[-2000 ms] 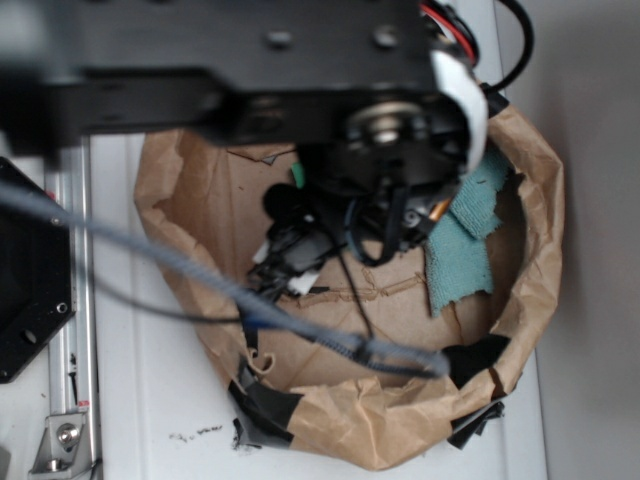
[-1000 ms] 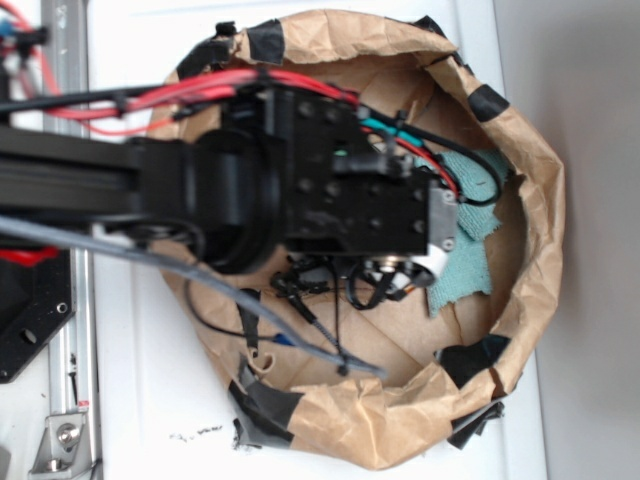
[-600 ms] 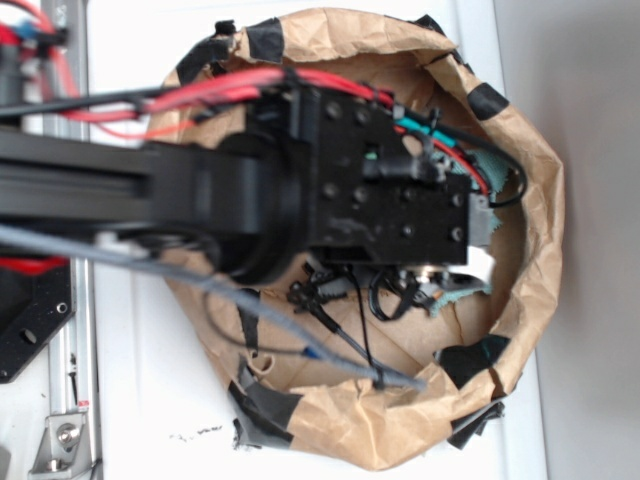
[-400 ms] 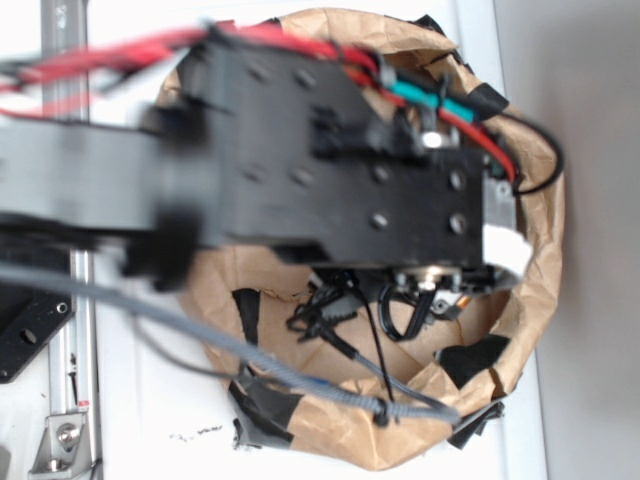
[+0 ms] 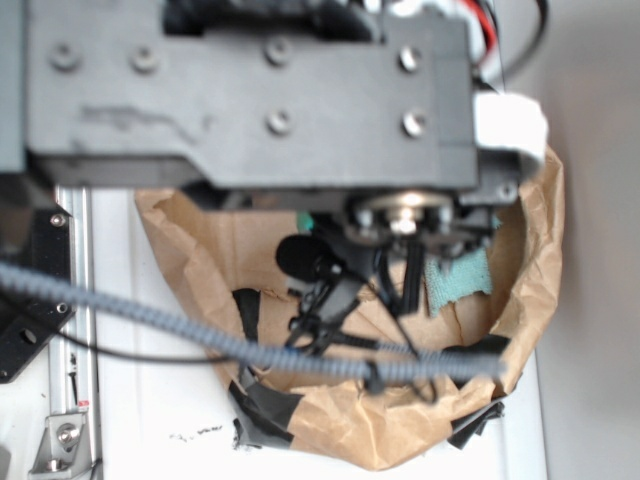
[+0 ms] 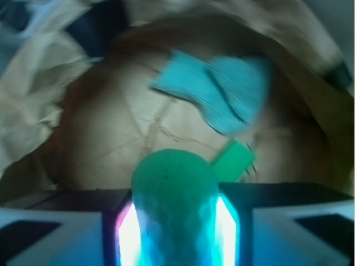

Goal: Grab the green ball.

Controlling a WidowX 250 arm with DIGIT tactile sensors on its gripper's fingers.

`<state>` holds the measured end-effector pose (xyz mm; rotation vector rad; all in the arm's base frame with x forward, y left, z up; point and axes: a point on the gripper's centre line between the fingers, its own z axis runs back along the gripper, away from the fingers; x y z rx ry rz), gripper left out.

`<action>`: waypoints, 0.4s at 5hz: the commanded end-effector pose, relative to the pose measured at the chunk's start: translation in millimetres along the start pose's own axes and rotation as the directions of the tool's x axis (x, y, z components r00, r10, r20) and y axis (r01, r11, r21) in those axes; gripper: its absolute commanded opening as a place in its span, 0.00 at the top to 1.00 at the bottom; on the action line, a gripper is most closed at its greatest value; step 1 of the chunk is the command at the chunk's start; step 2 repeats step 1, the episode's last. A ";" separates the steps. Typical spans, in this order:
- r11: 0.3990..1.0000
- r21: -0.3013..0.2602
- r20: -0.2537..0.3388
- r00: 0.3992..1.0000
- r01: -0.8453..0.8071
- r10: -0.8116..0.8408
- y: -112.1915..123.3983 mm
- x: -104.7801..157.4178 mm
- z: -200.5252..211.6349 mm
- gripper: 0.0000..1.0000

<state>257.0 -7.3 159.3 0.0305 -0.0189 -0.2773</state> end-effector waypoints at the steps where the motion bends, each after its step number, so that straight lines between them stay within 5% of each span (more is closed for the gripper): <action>1: 0.968 0.073 0.045 0.970 -0.241 0.238 7.3 7.4 10.4 1.00; 2: 0.968 0.073 0.045 0.970 -0.241 0.238 7.3 7.4 10.4 1.00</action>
